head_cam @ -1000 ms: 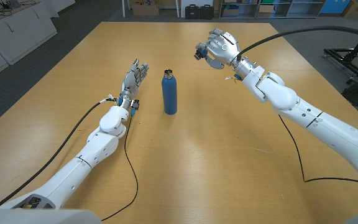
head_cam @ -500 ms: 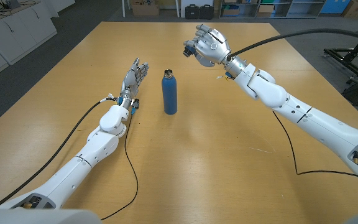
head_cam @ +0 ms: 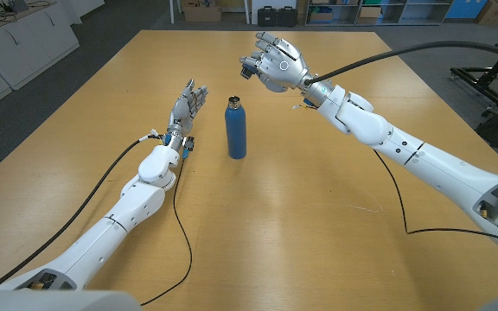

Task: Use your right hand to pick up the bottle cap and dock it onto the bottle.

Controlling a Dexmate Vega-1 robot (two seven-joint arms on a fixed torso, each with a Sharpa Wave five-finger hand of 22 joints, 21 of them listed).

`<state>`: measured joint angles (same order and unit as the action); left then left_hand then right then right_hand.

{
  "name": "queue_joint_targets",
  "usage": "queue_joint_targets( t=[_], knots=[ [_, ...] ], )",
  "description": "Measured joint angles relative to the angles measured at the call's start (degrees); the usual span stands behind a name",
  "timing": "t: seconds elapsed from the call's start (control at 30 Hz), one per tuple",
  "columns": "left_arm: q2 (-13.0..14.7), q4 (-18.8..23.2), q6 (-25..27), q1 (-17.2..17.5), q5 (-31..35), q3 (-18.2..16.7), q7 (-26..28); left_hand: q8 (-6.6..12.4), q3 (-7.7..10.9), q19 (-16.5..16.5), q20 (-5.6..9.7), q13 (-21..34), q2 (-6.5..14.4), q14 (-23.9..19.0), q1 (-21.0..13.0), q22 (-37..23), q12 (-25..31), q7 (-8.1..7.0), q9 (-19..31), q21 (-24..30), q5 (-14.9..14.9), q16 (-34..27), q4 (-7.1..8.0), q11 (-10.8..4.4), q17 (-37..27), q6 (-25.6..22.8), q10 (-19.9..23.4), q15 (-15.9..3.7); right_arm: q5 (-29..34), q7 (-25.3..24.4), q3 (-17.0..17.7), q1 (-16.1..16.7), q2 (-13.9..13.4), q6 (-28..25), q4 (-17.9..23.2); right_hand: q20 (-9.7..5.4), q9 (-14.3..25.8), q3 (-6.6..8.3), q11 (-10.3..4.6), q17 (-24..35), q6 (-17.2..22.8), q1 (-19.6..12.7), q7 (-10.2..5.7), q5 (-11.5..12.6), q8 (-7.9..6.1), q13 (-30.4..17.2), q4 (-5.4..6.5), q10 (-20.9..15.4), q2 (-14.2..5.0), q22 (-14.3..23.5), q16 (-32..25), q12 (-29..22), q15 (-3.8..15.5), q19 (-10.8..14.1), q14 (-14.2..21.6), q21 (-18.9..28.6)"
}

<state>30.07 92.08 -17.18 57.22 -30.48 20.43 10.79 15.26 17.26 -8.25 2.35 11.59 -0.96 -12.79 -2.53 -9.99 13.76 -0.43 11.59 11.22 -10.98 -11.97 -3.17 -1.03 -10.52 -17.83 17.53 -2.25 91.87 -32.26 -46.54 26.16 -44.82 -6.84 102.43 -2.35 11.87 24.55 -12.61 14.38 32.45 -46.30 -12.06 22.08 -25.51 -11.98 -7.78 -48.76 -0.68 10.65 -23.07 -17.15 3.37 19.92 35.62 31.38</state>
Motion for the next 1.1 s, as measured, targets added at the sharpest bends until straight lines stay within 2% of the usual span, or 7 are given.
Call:
queue_joint_targets(
  t=[0.53, 1.1],
  knots=[
    [-0.16, 0.37, -0.48, 0.61, 0.19, -0.38, 0.46, 0.00, -0.17, 0.00, 0.00, 0.00, 0.30, 0.00, 0.31, 0.00, 0.00, 0.29, -0.01, 0.00, 0.00, 0.00, -0.16, 0.00, 0.00, -0.30, 0.00, 0.00, 4.73, -8.83, -3.24, -2.35, 1.92, -2.59, -3.56, 0.01, 0.00, 0.24, -0.06, -0.29, 0.00, 0.00, 0.00, 0.43, 0.00, -0.16, -0.24, -0.16, 0.00, 0.01, 0.22, 0.45, 0.00, 0.41, 0.97, 0.00],
    [-0.20, 0.81, -1.66, 1.81, 0.26, -0.89, 0.93, 0.00, -0.16, 0.00, 0.00, 0.00, 0.30, -0.02, 0.30, 0.00, -0.22, 0.21, -0.01, 0.00, 0.00, 0.00, -0.15, 0.31, 0.00, -0.84, 0.30, 0.02, 8.33, -11.96, -7.26, -5.17, 2.50, -3.49, -7.59, 0.01, 0.17, 0.55, -0.17, -0.28, 0.00, 0.00, 0.00, 0.90, -0.01, -0.16, -0.38, -0.42, 0.00, 0.01, 0.67, 0.86, 0.11, 0.40, 1.49, -0.29]
  ],
)
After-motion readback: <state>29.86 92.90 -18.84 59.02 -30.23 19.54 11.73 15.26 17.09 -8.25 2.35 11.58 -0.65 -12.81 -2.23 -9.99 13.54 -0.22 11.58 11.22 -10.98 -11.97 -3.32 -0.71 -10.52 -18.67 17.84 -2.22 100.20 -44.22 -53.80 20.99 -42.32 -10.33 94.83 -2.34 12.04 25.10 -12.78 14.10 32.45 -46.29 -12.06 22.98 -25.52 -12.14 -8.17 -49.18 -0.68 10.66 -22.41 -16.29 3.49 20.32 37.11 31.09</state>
